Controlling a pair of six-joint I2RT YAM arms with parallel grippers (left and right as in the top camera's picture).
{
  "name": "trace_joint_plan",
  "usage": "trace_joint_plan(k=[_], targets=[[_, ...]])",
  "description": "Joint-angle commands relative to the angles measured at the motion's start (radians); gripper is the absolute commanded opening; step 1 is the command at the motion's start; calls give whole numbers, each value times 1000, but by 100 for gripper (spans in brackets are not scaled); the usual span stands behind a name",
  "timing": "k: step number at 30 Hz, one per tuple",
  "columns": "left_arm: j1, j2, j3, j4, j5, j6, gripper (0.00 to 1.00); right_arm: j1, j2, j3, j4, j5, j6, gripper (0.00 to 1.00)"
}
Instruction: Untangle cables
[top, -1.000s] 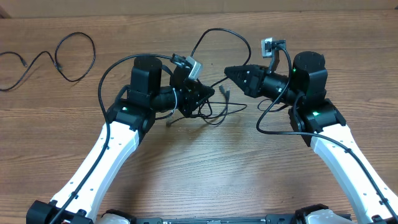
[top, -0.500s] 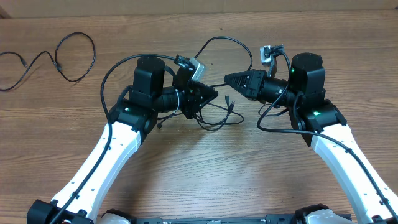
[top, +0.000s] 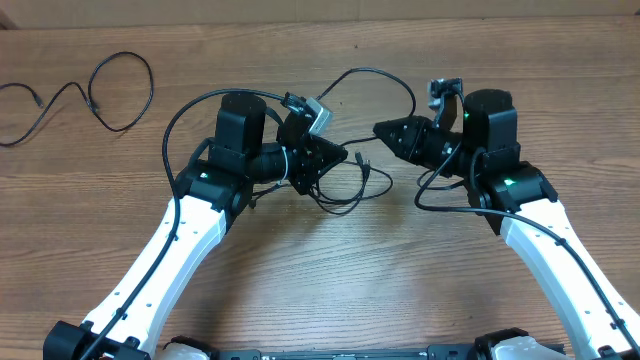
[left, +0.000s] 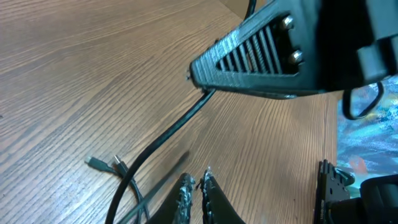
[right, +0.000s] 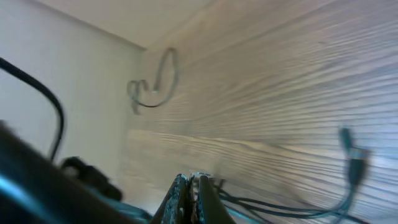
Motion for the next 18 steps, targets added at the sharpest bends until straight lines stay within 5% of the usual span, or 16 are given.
trace_joint_plan(k=[1, 5, 18], targets=[[-7, 8, 20, 9, -6, 38, 10, -6, -23, 29, 8, -7, -95, 4], [-7, 8, 20, 11, -6, 38, 21, -6, -23, 29, 43, -167, -94, 4], [-7, 8, 20, 12, -5, 89, 27, -6, -23, 29, 45, -323, -90, 4]])
